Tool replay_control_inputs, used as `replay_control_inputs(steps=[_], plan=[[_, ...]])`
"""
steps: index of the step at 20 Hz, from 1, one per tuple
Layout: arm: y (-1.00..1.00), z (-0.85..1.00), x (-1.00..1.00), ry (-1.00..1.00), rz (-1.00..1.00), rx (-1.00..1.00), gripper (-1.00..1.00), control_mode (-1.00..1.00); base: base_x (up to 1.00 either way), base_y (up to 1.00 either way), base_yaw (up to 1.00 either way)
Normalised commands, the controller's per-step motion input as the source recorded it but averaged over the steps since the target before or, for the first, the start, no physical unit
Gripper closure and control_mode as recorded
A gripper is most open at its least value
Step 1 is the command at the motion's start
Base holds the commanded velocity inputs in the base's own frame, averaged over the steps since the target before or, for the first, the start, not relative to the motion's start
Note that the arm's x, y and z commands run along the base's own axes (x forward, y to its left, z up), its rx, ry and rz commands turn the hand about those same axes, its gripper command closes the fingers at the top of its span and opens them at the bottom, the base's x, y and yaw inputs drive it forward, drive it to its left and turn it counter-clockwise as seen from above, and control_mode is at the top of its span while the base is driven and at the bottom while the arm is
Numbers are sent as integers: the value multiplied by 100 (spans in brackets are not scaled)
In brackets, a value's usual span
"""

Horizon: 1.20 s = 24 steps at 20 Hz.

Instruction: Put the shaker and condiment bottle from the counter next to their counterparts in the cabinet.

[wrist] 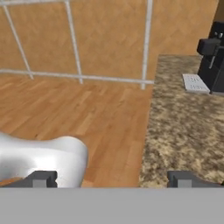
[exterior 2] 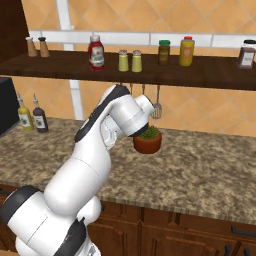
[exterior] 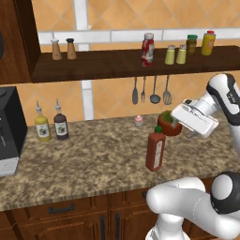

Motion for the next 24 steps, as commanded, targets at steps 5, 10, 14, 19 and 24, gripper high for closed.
replay_control_inputs(steps=[5,10,14,19,24], plan=[[27,-17,18,-1,0,0,-100,-100,0,0,0],[24,-17,10,-3,0,0,-100,-100,0,0,0],[1,0,0,-7,0,0,-100,-100,0,0,0],[-11,2,16,-8,0,3,-100,-100,0,0,0],[-24,5,64,-1,0,13,-100,-100,0,0,0]])
